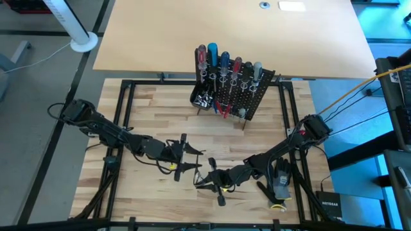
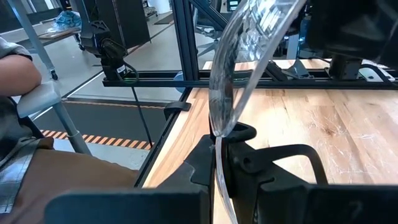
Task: Hang tools onto peg board
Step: Hang the eye glasses on the black pegboard
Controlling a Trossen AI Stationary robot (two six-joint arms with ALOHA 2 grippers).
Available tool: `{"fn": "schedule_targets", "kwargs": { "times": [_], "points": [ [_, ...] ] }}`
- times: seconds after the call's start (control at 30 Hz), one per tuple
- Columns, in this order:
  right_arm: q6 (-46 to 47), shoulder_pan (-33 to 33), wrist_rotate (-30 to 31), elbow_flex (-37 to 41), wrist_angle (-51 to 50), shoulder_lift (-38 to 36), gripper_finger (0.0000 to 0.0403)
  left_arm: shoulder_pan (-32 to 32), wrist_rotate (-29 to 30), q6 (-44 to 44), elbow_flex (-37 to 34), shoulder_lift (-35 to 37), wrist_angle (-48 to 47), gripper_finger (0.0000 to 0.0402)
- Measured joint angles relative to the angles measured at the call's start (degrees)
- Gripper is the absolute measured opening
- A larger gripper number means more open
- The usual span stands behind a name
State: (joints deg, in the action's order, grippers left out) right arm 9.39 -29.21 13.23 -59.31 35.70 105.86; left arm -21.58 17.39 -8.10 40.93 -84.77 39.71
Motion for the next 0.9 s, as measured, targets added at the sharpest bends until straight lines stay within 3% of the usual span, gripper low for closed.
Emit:
{"fn": "schedule_targets", "kwargs": {
  "times": [0.17,0.53,0.63,0.77,0.9],
  "points": [
    [0.0,-0.02,-0.01,0.0,-0.02,0.0,0.003,-0.02,0.06,1.59,0.0,0.39,-4.46,0.0205],
    [0.66,3.7,2.93,0.0,-0.86,1.28,0.003,-0.48,6.49,-0.61,-0.13,15.06,-36.84,0.0205],
    [0.73,6.55,4.16,0.04,0.33,2.79,0.003,-1.2,6.5,-0.83,-2.43,19.28,-37.26,0.0205],
    [-0.05,8.75,11.38,0.04,2.07,2.82,0.003,-1.81,4.45,-2.78,-8.57,24.1,-32.51,0.0205],
    [-2.36,10.34,8.08,0.02,8.11,2.79,0.003,-0.86,2.94,-3.59,-15.35,24.09,-20.22,0.0205]
  ]
}}
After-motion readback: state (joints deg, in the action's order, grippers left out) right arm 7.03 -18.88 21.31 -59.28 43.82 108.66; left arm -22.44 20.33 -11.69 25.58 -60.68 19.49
